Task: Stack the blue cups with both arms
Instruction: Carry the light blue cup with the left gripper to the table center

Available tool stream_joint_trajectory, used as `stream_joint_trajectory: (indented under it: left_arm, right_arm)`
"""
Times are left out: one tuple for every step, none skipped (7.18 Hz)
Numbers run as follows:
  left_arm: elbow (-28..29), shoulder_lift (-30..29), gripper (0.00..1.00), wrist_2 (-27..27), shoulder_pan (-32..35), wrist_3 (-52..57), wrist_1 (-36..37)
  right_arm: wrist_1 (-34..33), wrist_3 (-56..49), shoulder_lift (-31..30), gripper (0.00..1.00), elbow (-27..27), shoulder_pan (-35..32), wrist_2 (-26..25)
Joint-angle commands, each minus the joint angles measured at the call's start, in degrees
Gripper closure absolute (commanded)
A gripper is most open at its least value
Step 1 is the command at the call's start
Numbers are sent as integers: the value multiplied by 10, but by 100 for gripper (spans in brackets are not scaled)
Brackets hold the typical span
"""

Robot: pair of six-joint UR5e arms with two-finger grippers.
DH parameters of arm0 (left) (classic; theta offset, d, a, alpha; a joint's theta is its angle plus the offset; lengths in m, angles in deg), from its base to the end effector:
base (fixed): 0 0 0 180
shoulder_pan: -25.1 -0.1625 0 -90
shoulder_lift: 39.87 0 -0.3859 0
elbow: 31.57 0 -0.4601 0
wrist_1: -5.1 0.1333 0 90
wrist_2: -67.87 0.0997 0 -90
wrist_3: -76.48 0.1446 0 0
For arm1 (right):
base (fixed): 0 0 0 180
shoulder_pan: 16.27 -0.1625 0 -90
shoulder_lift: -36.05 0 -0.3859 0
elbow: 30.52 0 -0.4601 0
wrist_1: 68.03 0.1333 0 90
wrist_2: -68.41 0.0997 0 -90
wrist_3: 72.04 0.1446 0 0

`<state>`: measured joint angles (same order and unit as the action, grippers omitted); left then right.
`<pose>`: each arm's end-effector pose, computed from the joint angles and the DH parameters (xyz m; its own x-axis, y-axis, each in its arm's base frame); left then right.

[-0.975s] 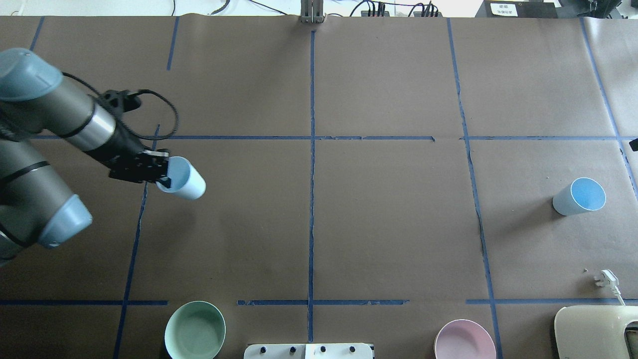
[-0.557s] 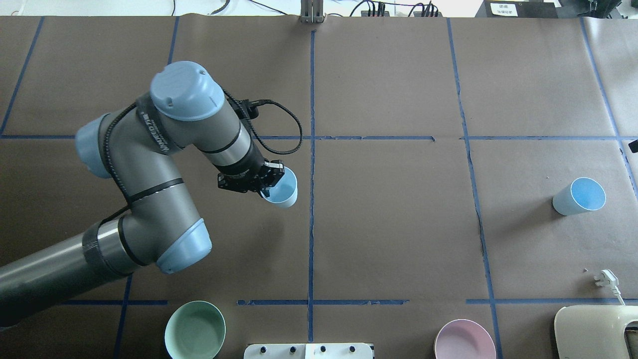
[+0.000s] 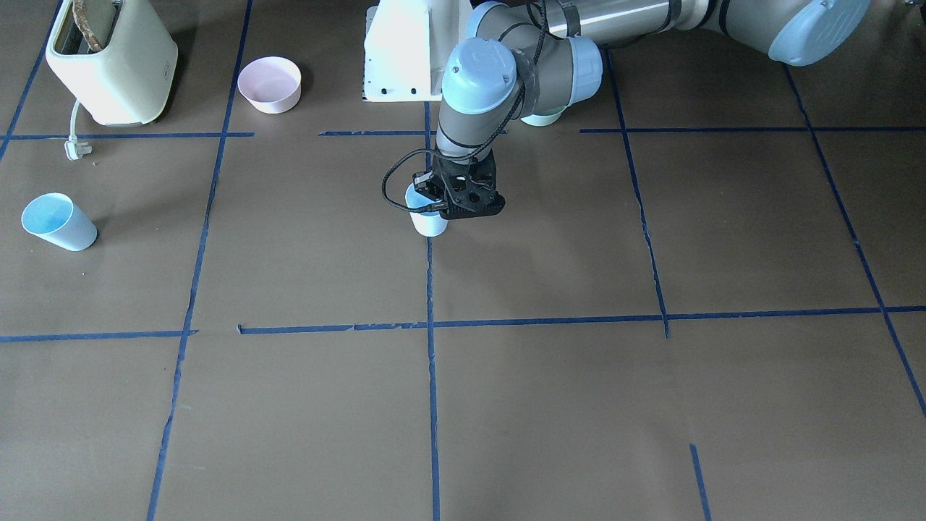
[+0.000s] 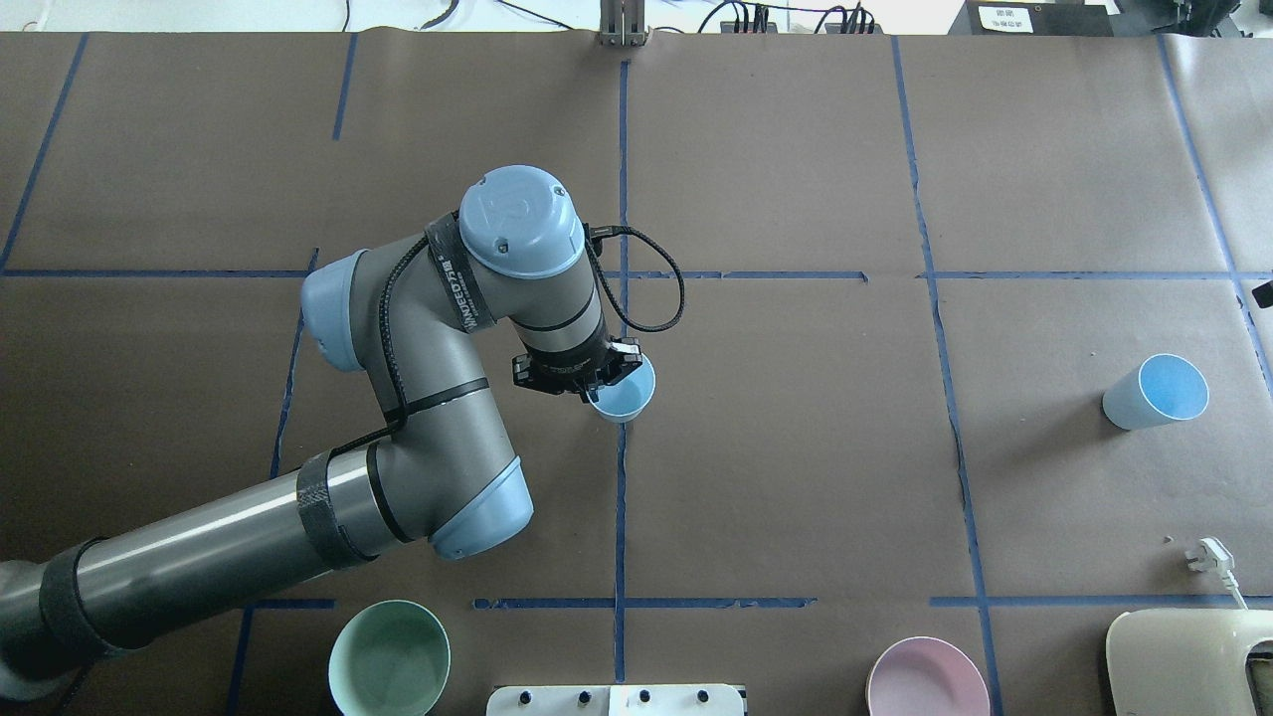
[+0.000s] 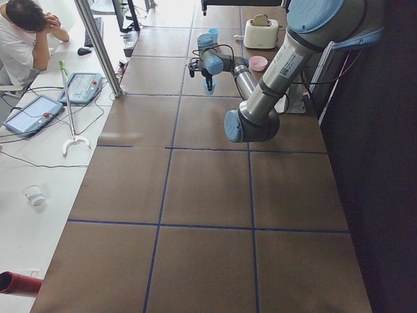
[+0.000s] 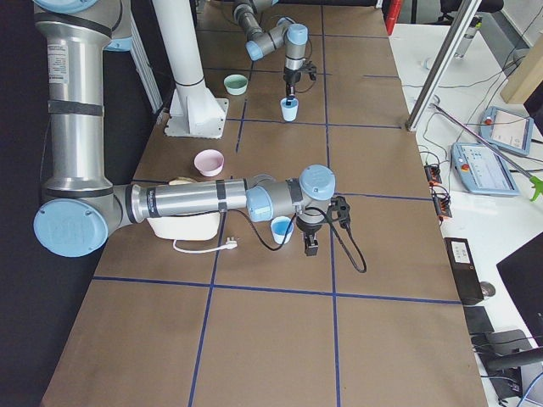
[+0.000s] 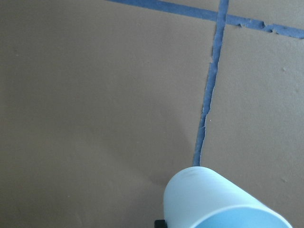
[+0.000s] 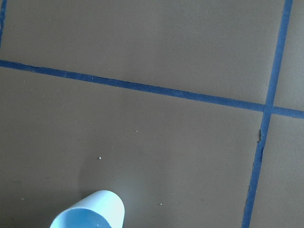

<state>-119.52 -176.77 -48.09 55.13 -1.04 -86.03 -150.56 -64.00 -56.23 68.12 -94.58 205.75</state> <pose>0.6322 -0.4463 0.1203 0.6258 -0.1373 -0.7678 0.0432 0.9890 -0.1416 -0.0875 -0.5560 0.5684 0.6493 -0.1734 0.7405 0.1070 0.9848 0.1368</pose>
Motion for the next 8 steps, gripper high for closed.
stream_joint_trajectory:
  left_arm:
    - [9,-1,95,0,-9,1,-2]
    - [9,1,94,1,-9,1,-3]
    - [9,1,92,0,-9,1,-3]
    - [9,1,73,0,-9,3,-4]
    - [9,4,33,0,-9,4,-13]
    - [9,18,21,0,-9,3,-50]
    - [5,29,13,0,-8,1,-93]
    - [-16,33,0,3,2,-1,-95]
  right_arm:
    - [-1,1,0,0,0,1,0]
    - [-1,2,0,0,0,2,0]
    - [0,4,0,0,0,2,1]
    - [0,4,0,0,0,3,1]
    - [0,3,0,0,0,4,1]
    - [-1,4,0,0,0,5,1]
    - [-1,3,0,0,0,7,1]
    - [-1,4,0,0,0,13,1]
